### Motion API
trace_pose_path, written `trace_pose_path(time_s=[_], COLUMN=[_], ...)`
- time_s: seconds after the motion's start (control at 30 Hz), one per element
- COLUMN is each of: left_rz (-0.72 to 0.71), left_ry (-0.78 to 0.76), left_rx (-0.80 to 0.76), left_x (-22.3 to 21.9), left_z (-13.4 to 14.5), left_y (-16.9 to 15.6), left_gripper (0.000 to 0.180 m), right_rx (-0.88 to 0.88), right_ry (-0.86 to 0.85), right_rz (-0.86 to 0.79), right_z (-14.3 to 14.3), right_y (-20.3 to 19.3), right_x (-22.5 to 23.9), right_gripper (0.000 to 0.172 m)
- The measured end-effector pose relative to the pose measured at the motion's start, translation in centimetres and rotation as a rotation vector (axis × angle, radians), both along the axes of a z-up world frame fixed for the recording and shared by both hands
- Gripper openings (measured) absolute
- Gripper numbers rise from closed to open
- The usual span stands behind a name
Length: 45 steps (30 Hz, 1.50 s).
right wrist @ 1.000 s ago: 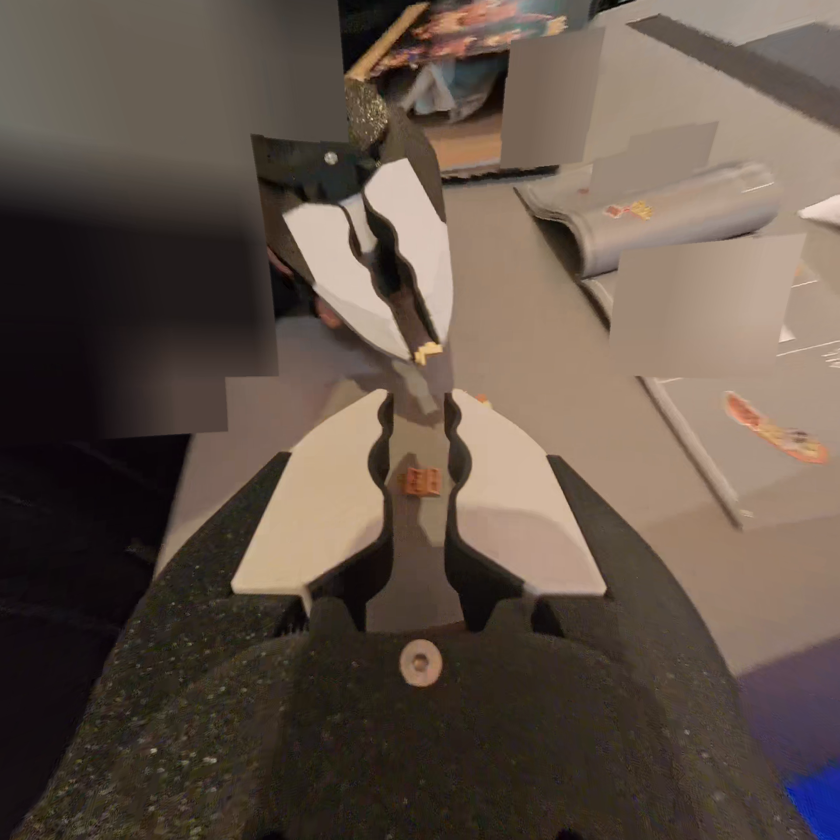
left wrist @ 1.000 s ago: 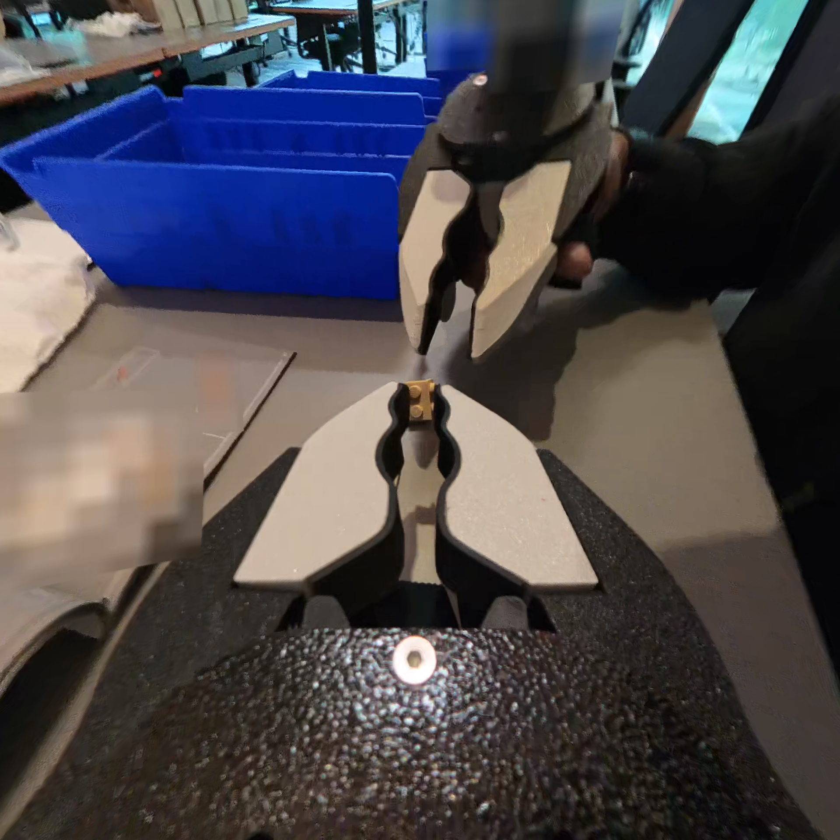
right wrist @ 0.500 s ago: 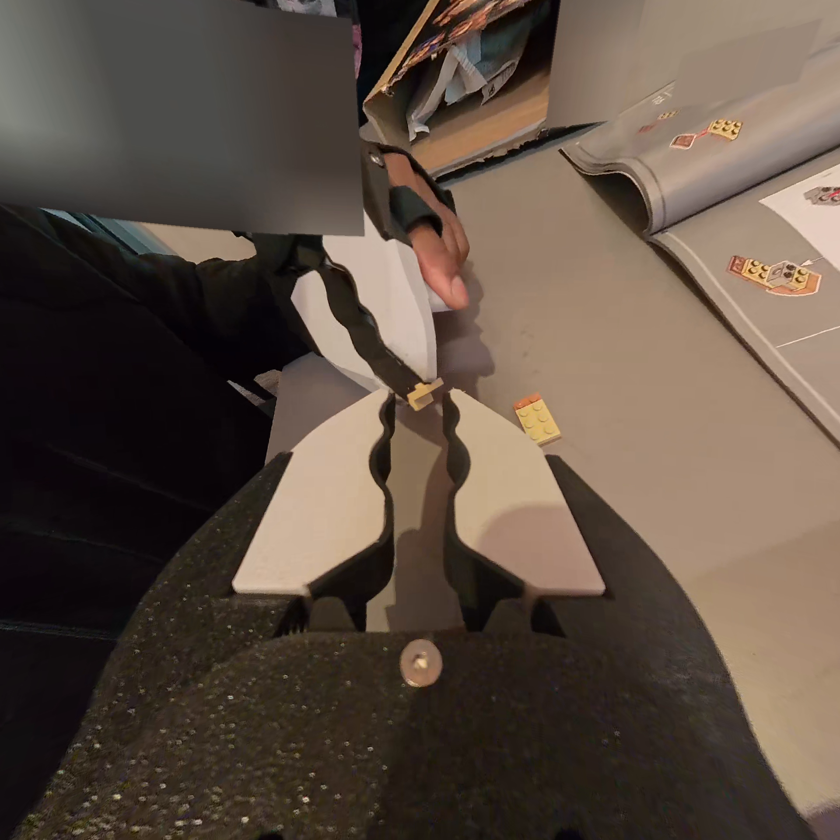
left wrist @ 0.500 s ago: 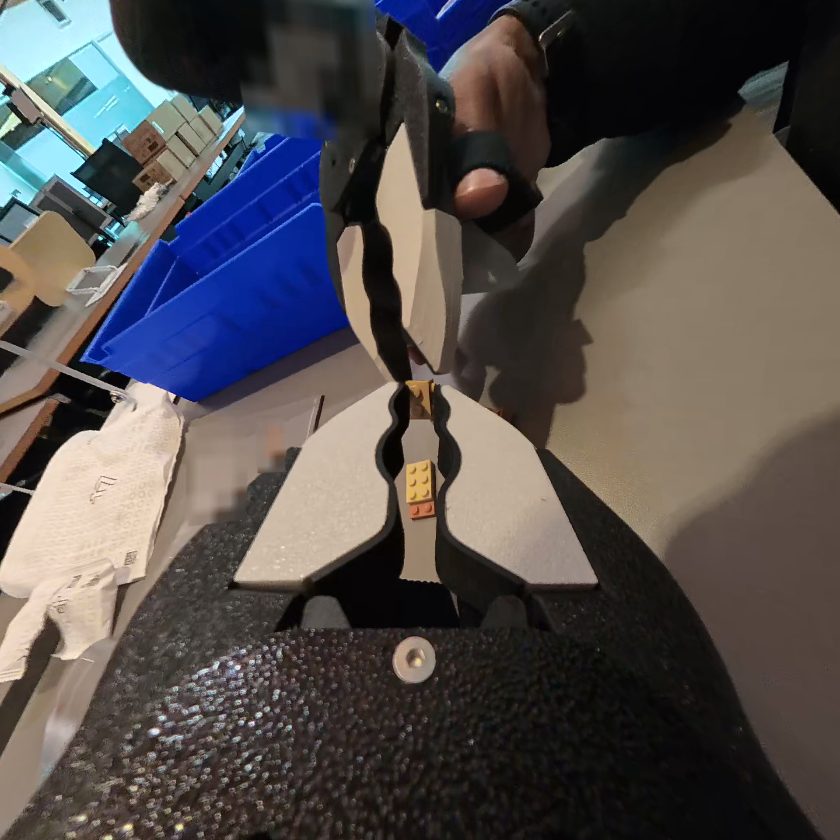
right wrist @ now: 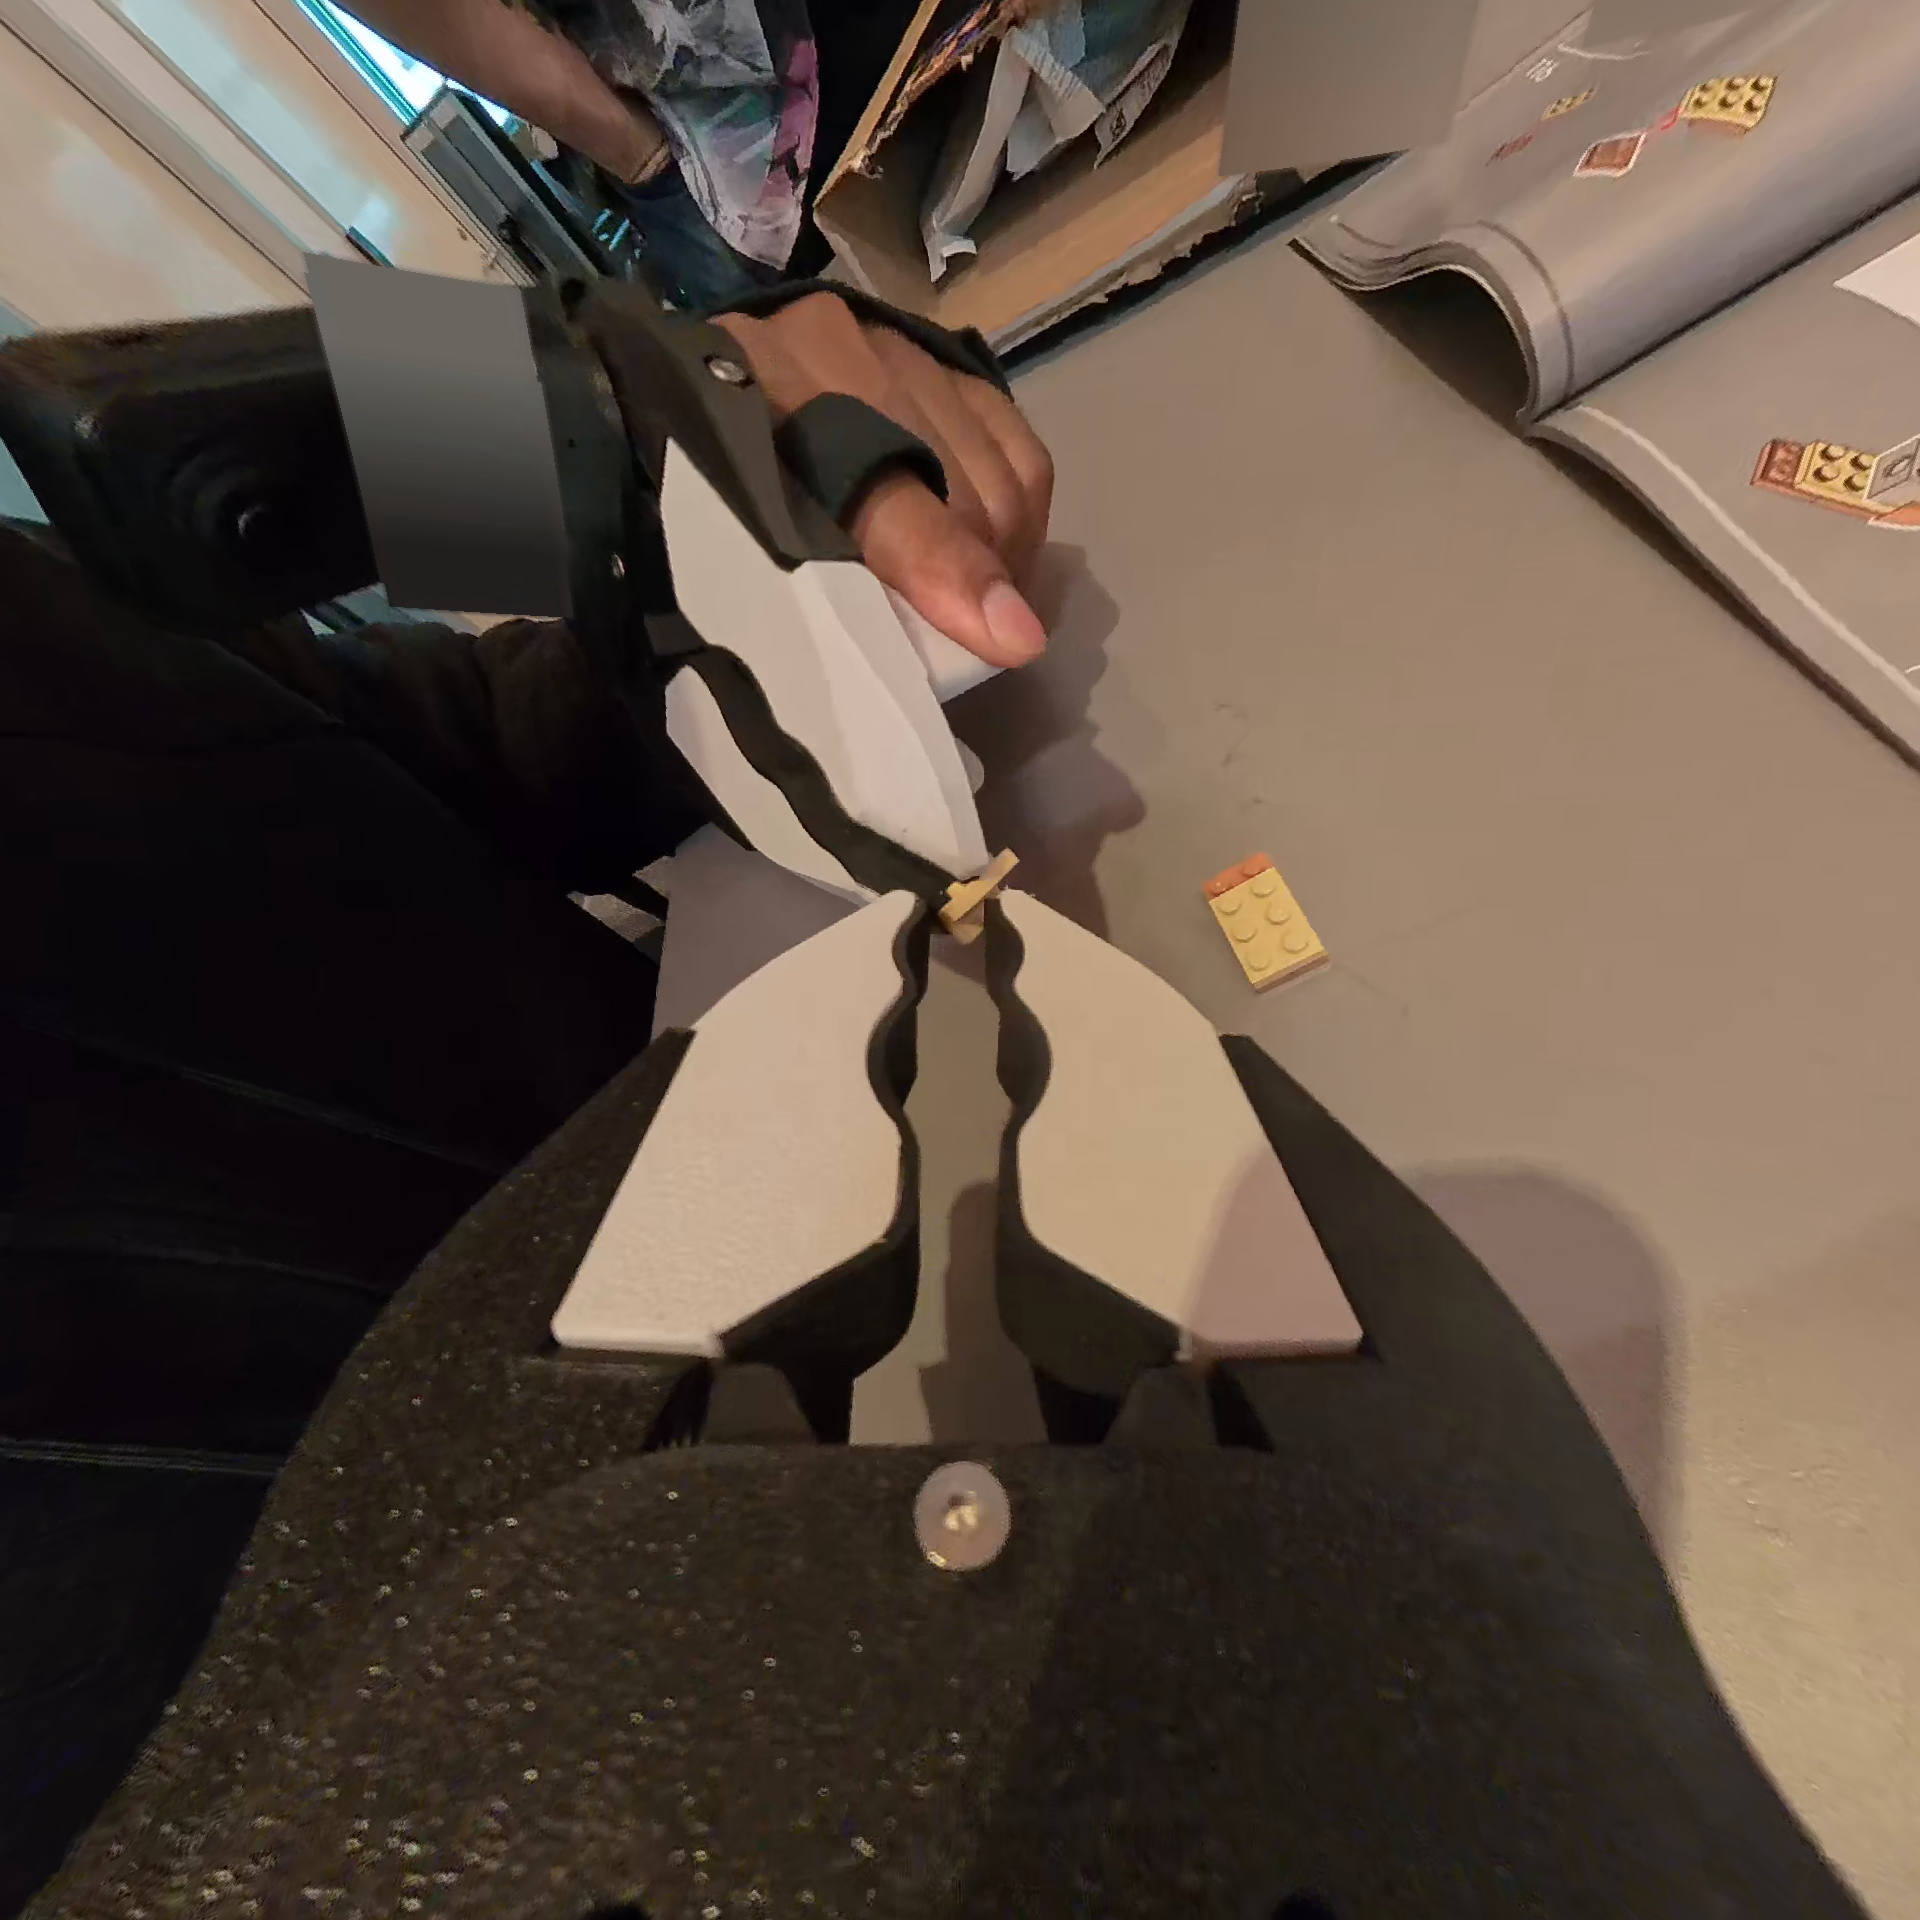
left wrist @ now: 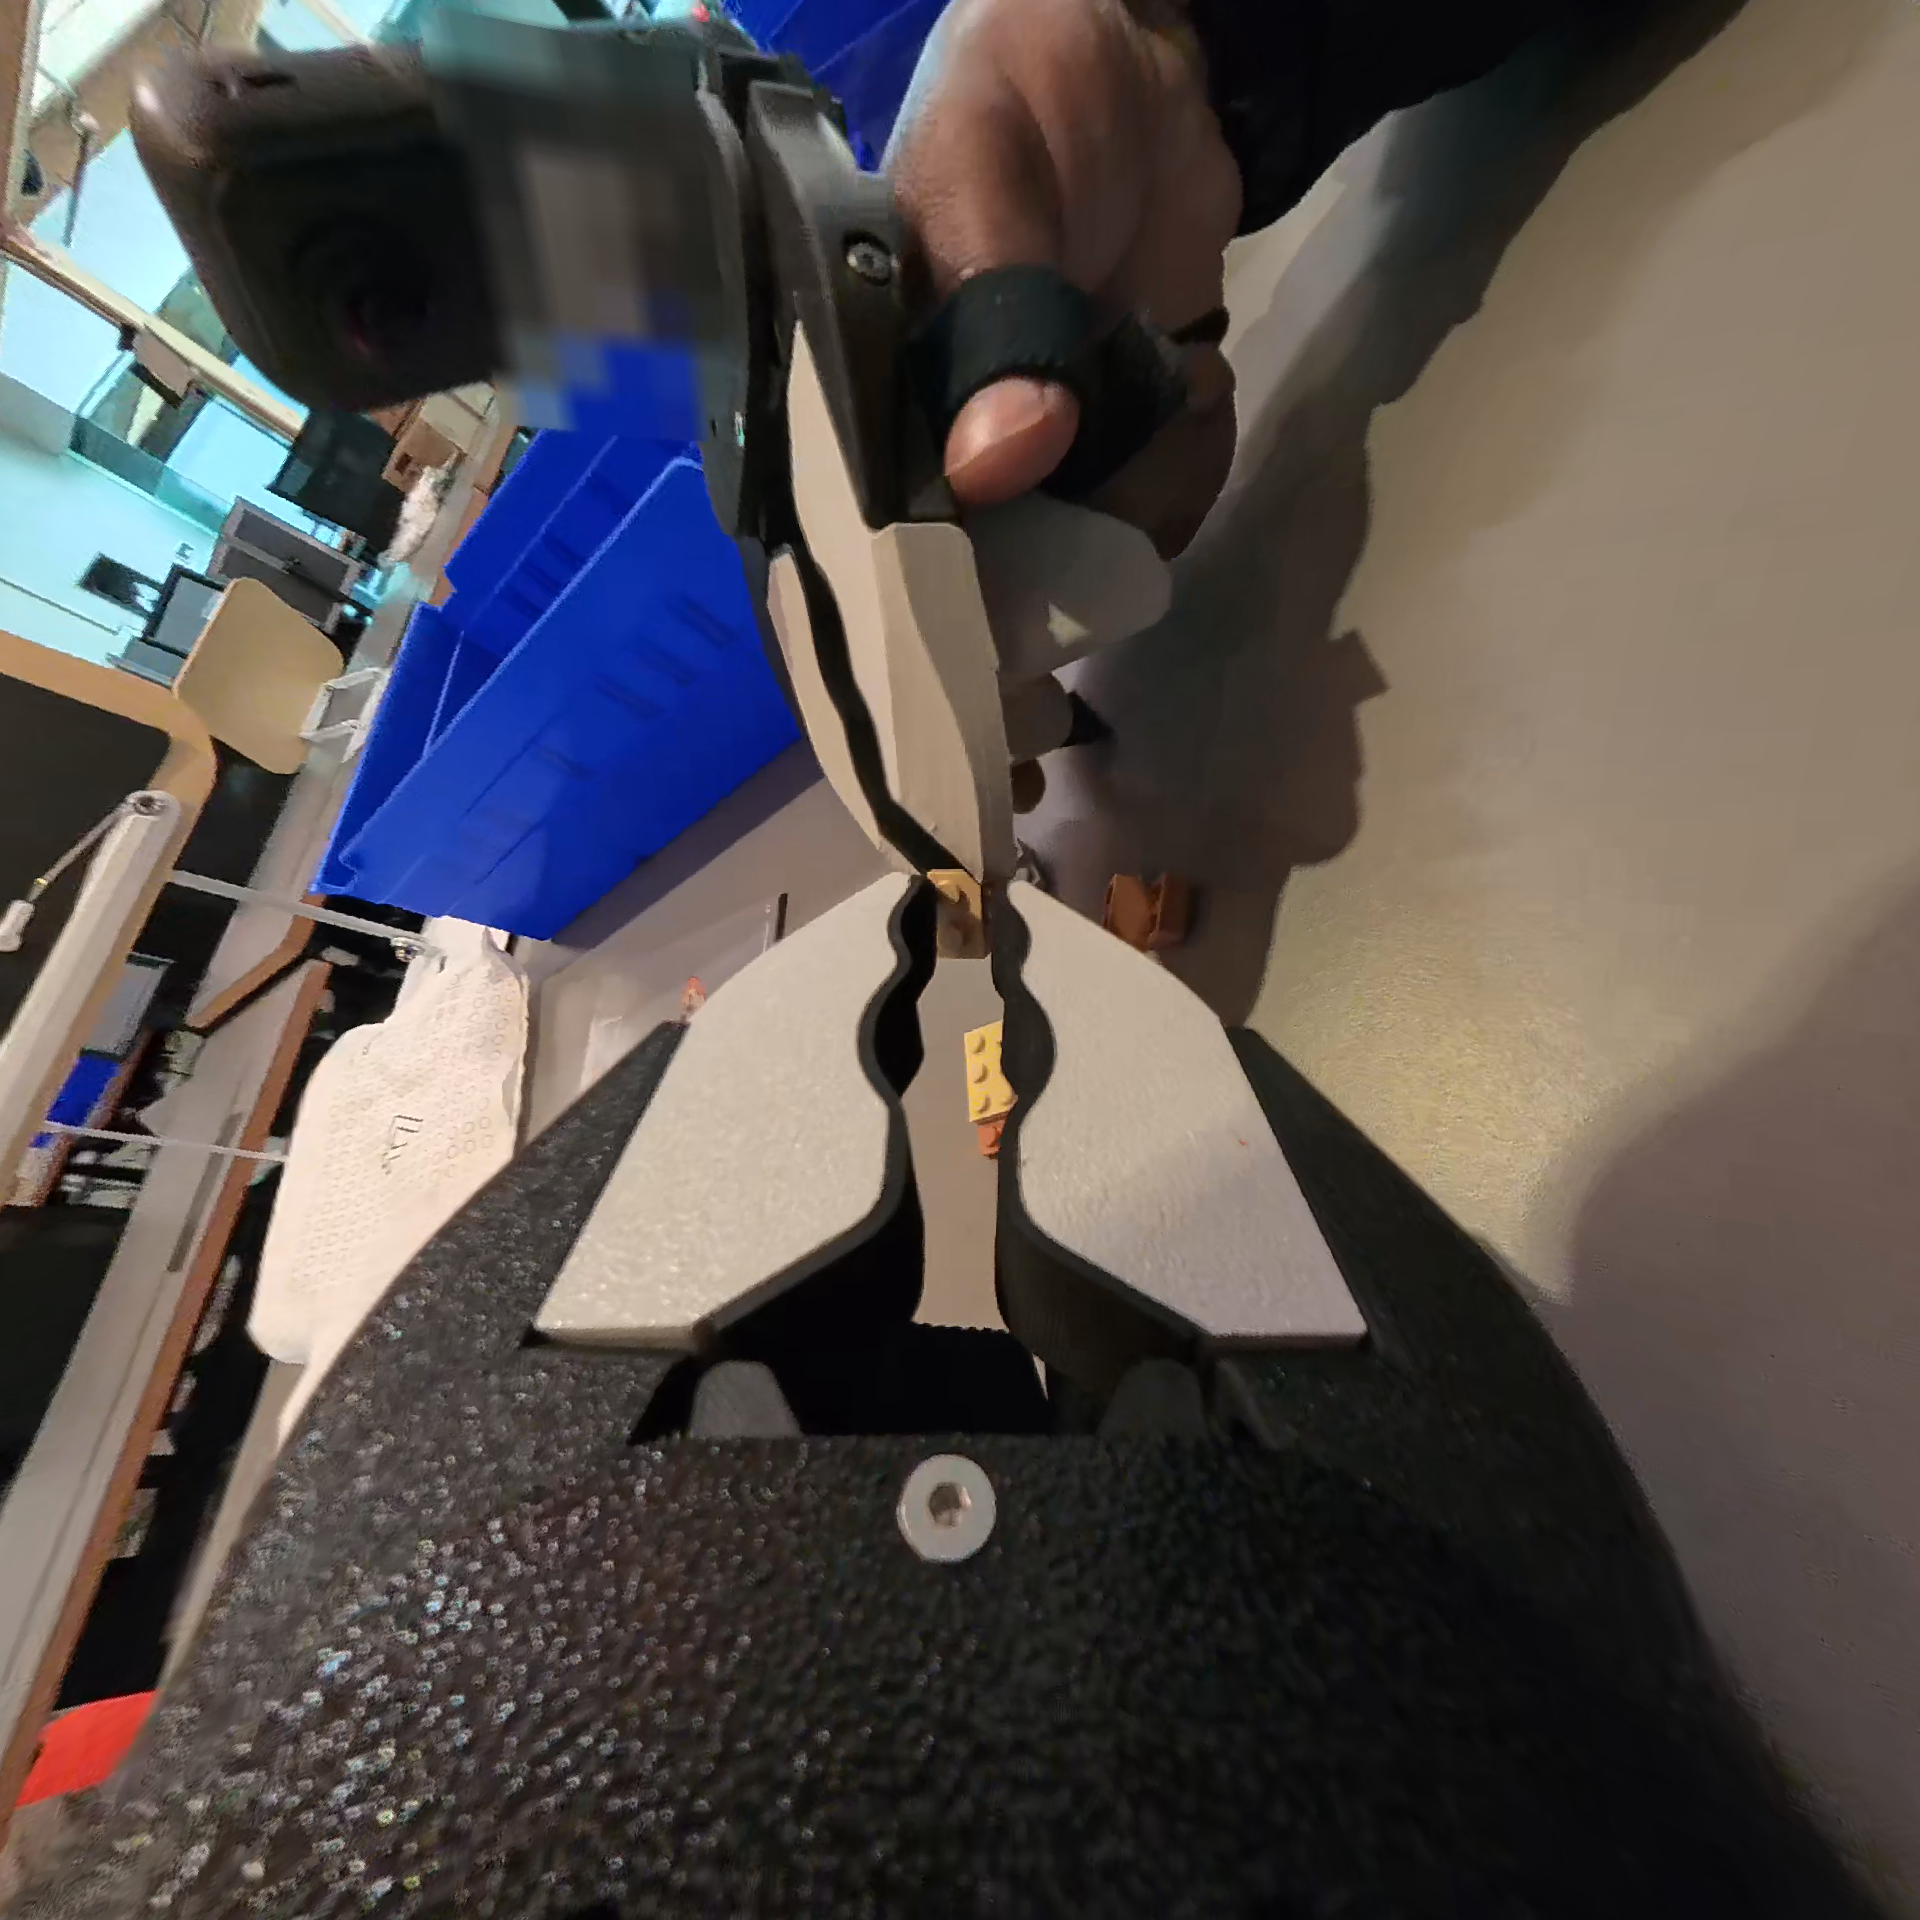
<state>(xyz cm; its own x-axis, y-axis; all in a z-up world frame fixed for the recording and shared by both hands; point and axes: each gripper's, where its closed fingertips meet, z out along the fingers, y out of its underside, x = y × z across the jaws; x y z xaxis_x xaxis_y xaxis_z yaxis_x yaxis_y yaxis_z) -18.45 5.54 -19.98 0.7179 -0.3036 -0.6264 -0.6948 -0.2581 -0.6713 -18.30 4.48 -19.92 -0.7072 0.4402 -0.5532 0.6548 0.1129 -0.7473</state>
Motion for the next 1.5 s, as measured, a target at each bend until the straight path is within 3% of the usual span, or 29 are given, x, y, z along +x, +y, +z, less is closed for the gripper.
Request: trace_pose_path(time_s=[0.3, 0.4, 0.6, 0.73, 0.8, 0.97, 1.5], left_rz=[0.002, 0.028, 0.141, 0.325, 0.391, 0.496, 0.547], left_ry=[0.218, 0.216, -0.017, -0.406, -0.498, -0.425, -0.488], left_rx=[0.029, 0.045, 0.125, 0.224, 0.241, 0.240, 0.275], left_x=[0.0, -0.3, -1.7, -3.2, -3.4, -4.0, -3.7], left_z=[-0.1, 0.0, 1.5, 3.1, 3.0, 2.2, 2.4], left_y=[0.2, 0.3, 0.2, -0.1, 0.1, 0.8, 1.4], left_gripper=[0.010, 0.011, 0.013, 0.019, 0.023, 0.026, 0.016], right_rx=[-0.054, -0.082, -0.202, -0.413, -0.482, -0.542, -0.585], right_ry=[-0.098, -0.093, -0.061, -0.085, -0.106, -0.128, -0.114], right_rz=[-0.026, -0.055, -0.188, -0.356, -0.402, -0.436, -0.478], right_z=[-0.2, 0.0, 1.3, 2.9, 3.2, 3.5, 3.5], right_y=[0.2, 0.3, 1.2, 2.6, 2.8, 2.0, 1.5], right_x=[-0.1, -0.4, -1.8, -3.0, -3.2, -3.3, -3.6], right_gripper=[0.006, 0.005, 0.005, 0.005, 0.005, 0.005, 0.005])
